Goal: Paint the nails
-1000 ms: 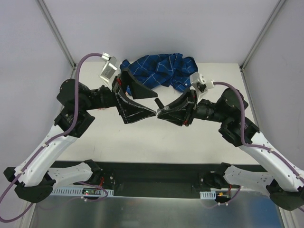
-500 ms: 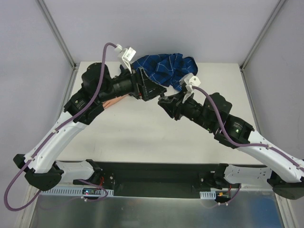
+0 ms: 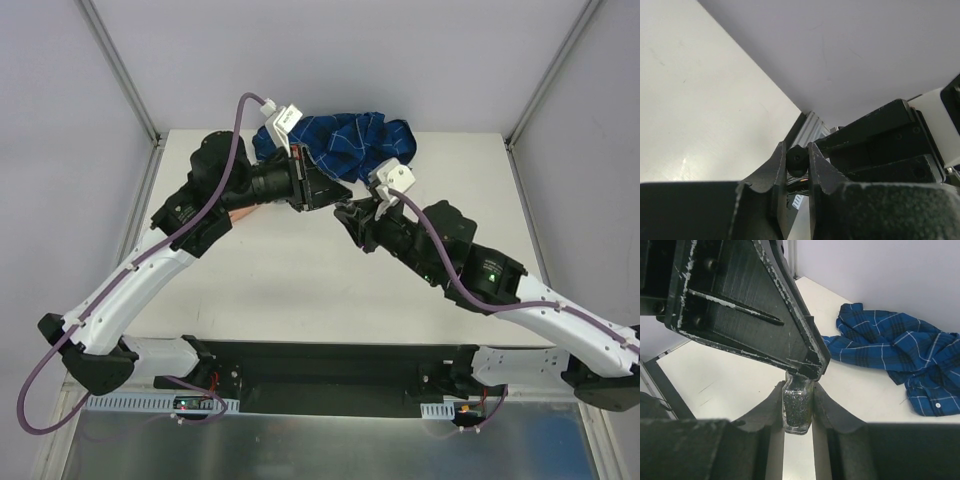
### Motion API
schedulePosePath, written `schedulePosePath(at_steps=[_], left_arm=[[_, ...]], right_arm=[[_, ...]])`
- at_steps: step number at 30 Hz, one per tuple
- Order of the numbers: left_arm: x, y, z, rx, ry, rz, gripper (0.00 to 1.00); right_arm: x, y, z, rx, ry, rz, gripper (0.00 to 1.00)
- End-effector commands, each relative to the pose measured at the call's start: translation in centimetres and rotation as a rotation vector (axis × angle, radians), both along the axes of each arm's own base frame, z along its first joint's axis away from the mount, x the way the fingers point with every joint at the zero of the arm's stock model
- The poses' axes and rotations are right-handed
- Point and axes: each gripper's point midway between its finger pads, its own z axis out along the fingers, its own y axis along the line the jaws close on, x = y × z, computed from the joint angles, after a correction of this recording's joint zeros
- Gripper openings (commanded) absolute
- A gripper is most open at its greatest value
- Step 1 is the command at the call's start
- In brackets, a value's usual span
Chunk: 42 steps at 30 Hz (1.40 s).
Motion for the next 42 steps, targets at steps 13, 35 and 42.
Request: schedulePosePath(at_steps=[13,35,42], left_arm=[[-12.1,2.5,7.7,-0.381,-0.412,-0.54,0.0],[0.1,3.7,2.0,-0.04,-0.017,0.179,0.79],[0.2,3.4,1.1,-0.036,0.026,0.173,0.64]], right_arm=[[-12.6,2.1,7.5,0.375,0.175,1.098,0.0],[-1.2,1.9,0.9,0.035,0.05,0.197,0.0],[-0.9,1.6,1.8,-0.004,-0.033,0.059,0.0]])
